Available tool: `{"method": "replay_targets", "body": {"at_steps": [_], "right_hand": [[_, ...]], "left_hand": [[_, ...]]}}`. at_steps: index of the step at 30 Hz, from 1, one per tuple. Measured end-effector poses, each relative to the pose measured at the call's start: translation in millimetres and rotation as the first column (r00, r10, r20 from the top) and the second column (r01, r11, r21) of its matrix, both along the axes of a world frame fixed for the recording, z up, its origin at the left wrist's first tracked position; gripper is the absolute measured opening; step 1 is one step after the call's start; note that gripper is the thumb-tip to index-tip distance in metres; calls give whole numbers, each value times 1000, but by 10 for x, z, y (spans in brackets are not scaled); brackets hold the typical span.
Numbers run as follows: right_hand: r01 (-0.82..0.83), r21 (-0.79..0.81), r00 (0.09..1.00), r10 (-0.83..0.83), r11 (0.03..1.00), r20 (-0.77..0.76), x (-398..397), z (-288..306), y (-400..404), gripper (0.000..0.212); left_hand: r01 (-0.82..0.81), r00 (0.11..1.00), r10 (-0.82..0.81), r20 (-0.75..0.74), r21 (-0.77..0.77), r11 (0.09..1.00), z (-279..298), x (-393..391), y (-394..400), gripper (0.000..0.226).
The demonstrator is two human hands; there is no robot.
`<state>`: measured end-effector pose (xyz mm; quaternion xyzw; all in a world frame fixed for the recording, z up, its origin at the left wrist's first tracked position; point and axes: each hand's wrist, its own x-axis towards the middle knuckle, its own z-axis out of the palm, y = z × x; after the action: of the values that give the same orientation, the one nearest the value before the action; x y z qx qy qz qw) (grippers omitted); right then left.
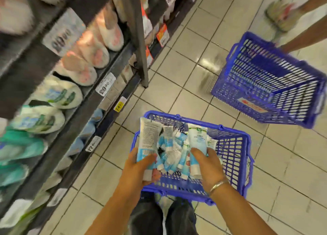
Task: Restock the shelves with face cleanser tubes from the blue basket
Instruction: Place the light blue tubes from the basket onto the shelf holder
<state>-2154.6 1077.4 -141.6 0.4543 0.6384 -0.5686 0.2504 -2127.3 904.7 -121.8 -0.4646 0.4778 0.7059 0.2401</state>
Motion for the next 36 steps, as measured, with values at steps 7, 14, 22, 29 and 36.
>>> {"method": "replay_targets", "body": {"at_steps": [7,14,22,29,36], "right_hand": [[-36,-92,969,13,995,-246,-325,1817,-468,14],[-111,-196,919,26,974,-392,-120,3152,-924,19],[-343,-335,820,107,878,-562,204,4136,-1086,11],[-638,-333,679,303,694,-669,823,4613,-1157,10],[-814,-404,567,418,418,-710,1545,5005,-1269,5]], "left_hand": [[-38,977,56,-208,88,995,1625,-200,-415,31],[-206,933,236,-273,135,969,2873,84,-749,55],[-422,767,536,-351,354,835,3949,777,-703,49],[-621,559,712,-424,355,699,4554,1733,-336,35],[-807,327,785,-526,277,522,4926,2691,-76,49]]}}
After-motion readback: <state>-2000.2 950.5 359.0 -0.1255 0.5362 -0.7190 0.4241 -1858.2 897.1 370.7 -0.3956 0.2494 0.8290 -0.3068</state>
